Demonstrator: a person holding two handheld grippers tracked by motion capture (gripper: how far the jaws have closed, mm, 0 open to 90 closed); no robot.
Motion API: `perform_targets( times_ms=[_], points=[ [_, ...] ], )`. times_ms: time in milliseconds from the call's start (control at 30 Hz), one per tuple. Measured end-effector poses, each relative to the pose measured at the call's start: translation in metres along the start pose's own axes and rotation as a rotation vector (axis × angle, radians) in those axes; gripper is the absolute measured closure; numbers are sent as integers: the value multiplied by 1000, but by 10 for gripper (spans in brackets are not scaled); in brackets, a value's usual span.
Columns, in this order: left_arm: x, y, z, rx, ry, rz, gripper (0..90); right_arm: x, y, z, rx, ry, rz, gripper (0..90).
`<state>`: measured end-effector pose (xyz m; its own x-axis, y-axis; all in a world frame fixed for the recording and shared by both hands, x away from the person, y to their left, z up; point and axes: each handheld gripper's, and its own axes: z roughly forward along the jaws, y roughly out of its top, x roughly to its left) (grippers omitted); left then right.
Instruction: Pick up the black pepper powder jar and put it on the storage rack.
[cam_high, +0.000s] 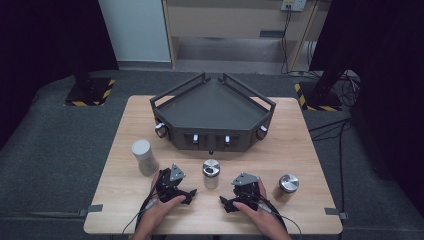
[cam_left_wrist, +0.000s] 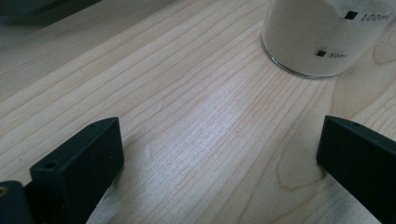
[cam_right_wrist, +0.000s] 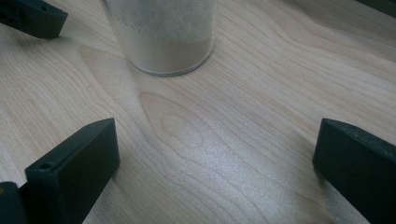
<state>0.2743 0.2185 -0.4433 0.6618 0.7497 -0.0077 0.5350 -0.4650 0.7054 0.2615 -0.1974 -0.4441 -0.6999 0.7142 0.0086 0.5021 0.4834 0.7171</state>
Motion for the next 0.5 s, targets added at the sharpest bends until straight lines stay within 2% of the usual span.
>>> perform_targets(
  times_ms=[500],
  points=[
    [1, 0, 0, -1, -4, -2, 0, 0, 0, 0, -1, -2, 1, 6]
  ],
)
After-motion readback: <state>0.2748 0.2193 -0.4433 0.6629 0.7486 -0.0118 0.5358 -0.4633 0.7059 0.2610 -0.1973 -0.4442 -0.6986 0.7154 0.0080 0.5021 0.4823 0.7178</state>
